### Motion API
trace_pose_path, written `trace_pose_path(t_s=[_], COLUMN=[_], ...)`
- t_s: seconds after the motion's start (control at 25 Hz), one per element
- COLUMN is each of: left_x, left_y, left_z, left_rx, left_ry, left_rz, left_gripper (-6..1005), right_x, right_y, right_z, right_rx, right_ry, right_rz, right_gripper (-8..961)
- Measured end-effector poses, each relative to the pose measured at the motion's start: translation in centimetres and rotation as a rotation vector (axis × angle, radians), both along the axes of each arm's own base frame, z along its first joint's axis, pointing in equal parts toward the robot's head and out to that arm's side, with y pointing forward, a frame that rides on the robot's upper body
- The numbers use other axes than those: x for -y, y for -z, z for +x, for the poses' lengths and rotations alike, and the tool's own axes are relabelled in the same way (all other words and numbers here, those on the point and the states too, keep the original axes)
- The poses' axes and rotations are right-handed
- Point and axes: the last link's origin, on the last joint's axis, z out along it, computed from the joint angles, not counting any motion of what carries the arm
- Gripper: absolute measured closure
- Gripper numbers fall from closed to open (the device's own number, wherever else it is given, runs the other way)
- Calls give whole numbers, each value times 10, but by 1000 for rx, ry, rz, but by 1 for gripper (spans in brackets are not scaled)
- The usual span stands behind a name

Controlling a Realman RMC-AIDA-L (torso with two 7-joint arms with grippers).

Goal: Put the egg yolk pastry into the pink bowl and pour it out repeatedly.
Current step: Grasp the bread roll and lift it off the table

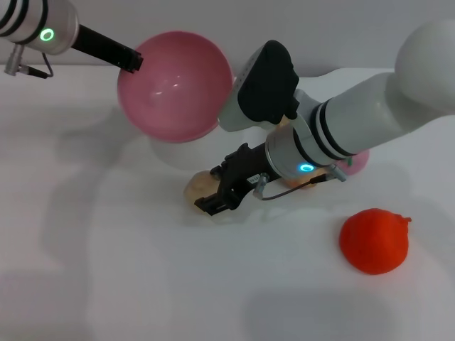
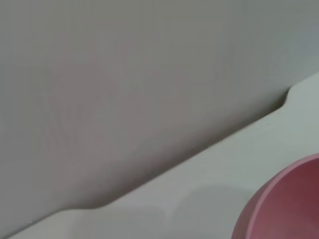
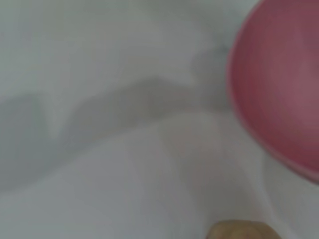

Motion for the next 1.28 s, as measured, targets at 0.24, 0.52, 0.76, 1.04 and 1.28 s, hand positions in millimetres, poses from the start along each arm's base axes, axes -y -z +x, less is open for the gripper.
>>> trace_pose_path(t_s=[0.24,0.52,0.76,1.04,1.28], left_x=[4,9,10,10,9], left_y=[-3,-4,-10,-12,-12], left_z=[-2,-4,-1,0,-1], left_rx=[-3,-32,-41,-44,-45], left_ry=[-19,-33,-35,-25,-23], left_rz=[-24,-53,-49,-47,-42], left_gripper=[958,957,957,957,957], right_x=[-6,-5,-5,-5,-6], right_y=[1,8,12,12,9], right_z=[3,1,6,7,8], right_rx=[0,-3,-5,-10,-13], right_ry=[8,13,27,34,39], right_rz=[44,36,49,55,60], right_gripper=[306,308,309,310,484])
